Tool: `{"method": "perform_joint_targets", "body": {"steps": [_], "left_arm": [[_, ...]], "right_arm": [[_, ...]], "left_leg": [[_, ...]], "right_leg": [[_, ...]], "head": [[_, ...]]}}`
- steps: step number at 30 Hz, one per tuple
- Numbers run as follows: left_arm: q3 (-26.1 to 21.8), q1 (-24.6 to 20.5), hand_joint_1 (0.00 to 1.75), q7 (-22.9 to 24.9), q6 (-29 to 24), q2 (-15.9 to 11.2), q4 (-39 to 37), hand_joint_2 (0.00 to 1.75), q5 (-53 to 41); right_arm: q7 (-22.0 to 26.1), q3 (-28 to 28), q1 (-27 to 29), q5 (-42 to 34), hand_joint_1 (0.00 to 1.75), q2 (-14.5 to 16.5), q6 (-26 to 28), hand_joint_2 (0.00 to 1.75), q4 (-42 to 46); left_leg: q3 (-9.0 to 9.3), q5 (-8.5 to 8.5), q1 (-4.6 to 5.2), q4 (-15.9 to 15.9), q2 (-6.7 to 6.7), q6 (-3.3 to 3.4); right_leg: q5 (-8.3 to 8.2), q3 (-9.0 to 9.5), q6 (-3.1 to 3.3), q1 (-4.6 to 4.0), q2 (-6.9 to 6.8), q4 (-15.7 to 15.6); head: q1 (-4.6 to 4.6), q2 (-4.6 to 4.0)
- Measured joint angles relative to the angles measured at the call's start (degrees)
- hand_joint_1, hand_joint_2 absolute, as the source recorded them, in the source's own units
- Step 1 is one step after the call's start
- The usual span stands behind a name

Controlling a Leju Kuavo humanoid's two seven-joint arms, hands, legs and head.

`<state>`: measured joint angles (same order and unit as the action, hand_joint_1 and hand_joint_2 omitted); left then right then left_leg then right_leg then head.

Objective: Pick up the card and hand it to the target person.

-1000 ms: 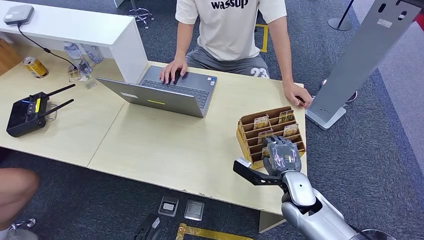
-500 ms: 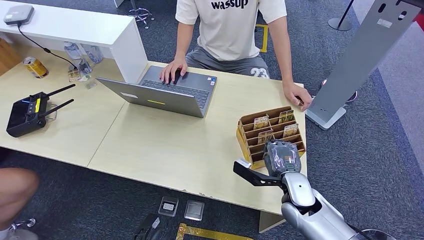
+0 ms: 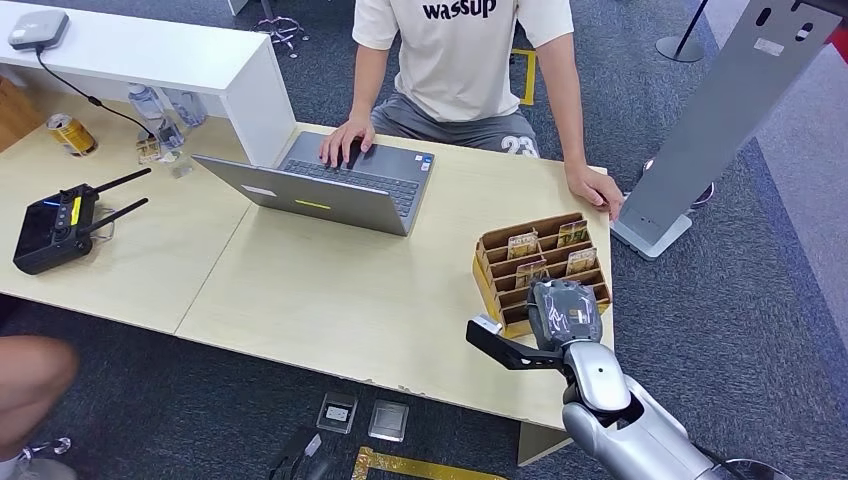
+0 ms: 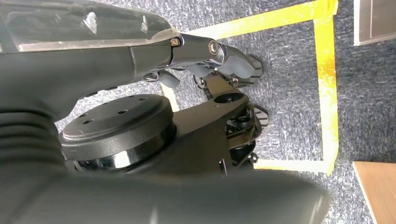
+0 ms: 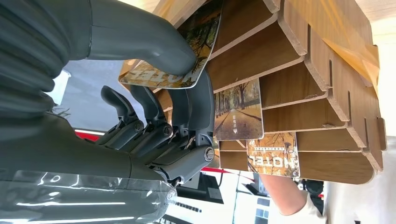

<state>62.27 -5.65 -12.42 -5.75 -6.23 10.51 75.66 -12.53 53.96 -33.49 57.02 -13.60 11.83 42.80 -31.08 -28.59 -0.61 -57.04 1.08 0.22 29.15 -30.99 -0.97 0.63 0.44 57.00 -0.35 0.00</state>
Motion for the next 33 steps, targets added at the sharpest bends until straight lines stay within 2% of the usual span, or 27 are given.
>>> {"method": "perform_joint_targets", "body": {"steps": [10, 13, 18, 21, 26, 33], "left_arm": [[0.0, 0.0, 0.00, -0.4, -0.2, 0.0, 0.0, 1.75, 0.1], [0.0, 0.0, 0.00, 0.0, -0.4, 0.0, 0.0, 1.75, 0.4], [0.0, 0.1, 0.00, 0.6, -0.5, -0.2, 0.0, 1.75, 0.7], [0.0, 0.1, 0.00, 0.7, -0.6, -0.3, 0.0, 1.75, 1.0], [0.0, 0.1, 0.00, 0.6, -0.6, -0.3, 0.0, 1.75, 1.5], [0.0, 0.2, 0.00, 0.1, -0.3, -0.1, 0.0, 1.75, 1.6]], "right_arm": [[-0.8, 0.0, -0.3, -1.2, 1.59, -0.3, -1.6, 1.75, 1.2], [-2.5, -0.3, -0.9, -4.5, 1.59, -1.1, -6.5, 1.75, 3.8], [-6.6, -2.1, -2.2, -15.7, 1.59, -4.0, -19.1, 1.75, 13.1], [-8.6, -3.2, -2.9, -20.8, 1.59, -6.2, -22.7, 1.75, 19.9], [-9.6, -4.7, -4.1, -24.7, 1.59, -9.2, -22.3, 1.75, 31.2], [-4.1, -6.7, -4.4, -20.1, 1.59, -10.2, -12.9, 1.75, 44.6]], "left_leg": [[-0.01, 0.00, 0.00, 0.0, 0.00, 0.00], [0.00, 0.00, 0.00, 0.0, 0.00, 0.00], [-0.02, 0.00, 0.00, 0.0, 0.01, 0.00], [-0.02, 0.00, 0.00, 0.0, 0.00, 0.00], [0.00, 0.00, 0.00, 0.0, 0.00, 0.00], [0.03, 0.00, 0.00, 0.0, -0.04, 0.00]], "right_leg": [[0.00, 0.00, 0.00, 0.00, 0.00, 0.0], [0.00, 0.00, 0.00, 0.00, 0.00, 0.0], [0.00, -0.01, 0.00, 0.00, -0.01, 0.0], [0.00, -0.02, 0.00, 0.00, 0.00, 0.0], [0.00, -0.02, 0.00, 0.00, 0.00, 0.0], [0.00, 0.00, 0.00, 0.00, 0.05, 0.0]], "head": [[0.00, 0.00], [0.00, 0.00], [0.00, 0.00], [0.01, 0.00], [0.01, 0.00], [-0.01, 0.00]]}}
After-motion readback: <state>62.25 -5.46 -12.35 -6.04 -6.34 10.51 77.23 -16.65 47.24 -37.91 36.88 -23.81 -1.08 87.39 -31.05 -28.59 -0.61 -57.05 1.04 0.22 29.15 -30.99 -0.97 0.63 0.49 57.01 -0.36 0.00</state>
